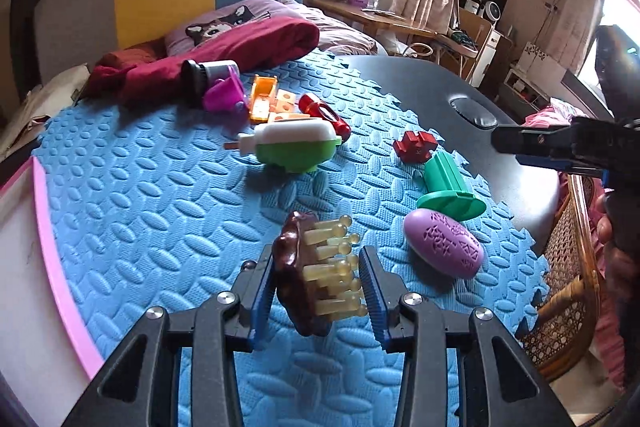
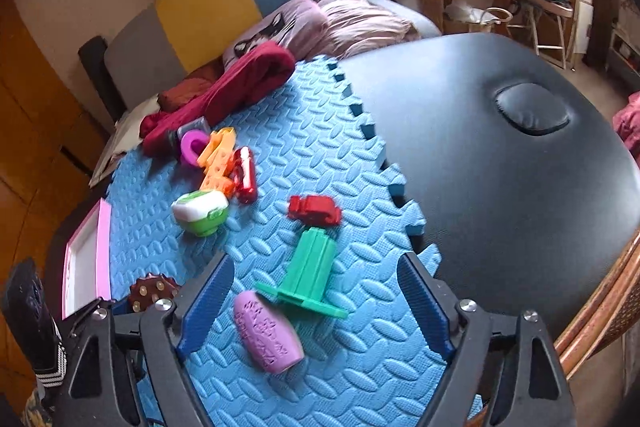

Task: Organize rigid objects
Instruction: 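Carry the brown brush into the white tray and open the left gripper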

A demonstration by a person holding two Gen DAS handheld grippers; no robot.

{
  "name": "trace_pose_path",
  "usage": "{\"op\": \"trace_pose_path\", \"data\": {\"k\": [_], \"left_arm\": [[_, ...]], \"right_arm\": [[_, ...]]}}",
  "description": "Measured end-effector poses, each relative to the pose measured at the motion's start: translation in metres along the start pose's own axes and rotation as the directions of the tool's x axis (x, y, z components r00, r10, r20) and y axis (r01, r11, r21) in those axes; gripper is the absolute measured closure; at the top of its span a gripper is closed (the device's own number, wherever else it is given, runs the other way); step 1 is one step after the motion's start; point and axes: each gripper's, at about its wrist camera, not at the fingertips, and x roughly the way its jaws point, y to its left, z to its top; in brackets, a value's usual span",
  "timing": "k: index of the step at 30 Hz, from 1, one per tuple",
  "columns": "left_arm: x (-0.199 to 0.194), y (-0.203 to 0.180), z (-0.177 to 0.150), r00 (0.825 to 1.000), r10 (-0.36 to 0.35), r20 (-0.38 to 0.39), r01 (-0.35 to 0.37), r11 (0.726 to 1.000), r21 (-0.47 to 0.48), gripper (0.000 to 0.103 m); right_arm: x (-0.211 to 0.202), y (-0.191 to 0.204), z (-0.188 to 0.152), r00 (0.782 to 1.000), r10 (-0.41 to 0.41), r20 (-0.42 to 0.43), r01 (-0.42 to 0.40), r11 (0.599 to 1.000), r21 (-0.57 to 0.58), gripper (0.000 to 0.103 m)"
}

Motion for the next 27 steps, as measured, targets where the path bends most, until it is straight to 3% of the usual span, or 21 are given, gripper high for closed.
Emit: {"op": "trace_pose_path", "data": {"k": [4,7,12,16,17,21,24,27], "left_arm": [[-0.016,0.01,-0.006,1.0,-0.013,0.018,0.014,0.999,-0.05,0.062],[-0.029,0.02,-0.01,0.999,-0.019,0.031,0.022,0.995,-0.095,0.062],[-0.07,0.042,-0.013,0.995,-0.012,0.103,0.028,0.987,-0.156,0.062],[-0.111,0.076,-0.011,0.983,0.051,0.177,-0.013,0.977,-0.213,0.062],[-0.117,0.086,-0.012,0.98,0.073,0.185,-0.028,0.972,-0.233,0.062],[-0.137,0.15,-0.014,0.958,0.223,0.179,-0.148,0.923,-0.354,0.062],[-0.134,0.206,-0.017,0.939,0.32,0.128,-0.231,0.86,-0.454,0.062],[-0.117,0.246,-0.019,0.929,0.361,0.077,-0.274,0.814,-0.512,0.062]], "right_arm": [[0.011,0.032,-0.013,0.992,0.046,-0.113,-0.061,0.989,-0.134,0.03],[0.026,0.052,-0.025,0.984,0.008,-0.176,-0.048,0.974,-0.223,0.031],[0.053,0.071,-0.036,0.975,-0.099,-0.199,0.032,0.948,-0.317,0.031],[0.064,0.073,-0.038,0.969,-0.14,-0.205,0.062,0.935,-0.349,0.033],[0.067,0.074,-0.038,0.966,-0.157,-0.204,0.075,0.93,-0.359,0.037],[0.074,0.071,-0.041,0.964,-0.175,-0.202,0.091,0.926,-0.367,0.056],[0.074,0.07,-0.041,0.963,-0.171,-0.209,0.089,0.931,-0.354,0.058],[0.074,0.071,-0.041,0.959,-0.174,-0.222,0.088,0.932,-0.352,0.058]]}}
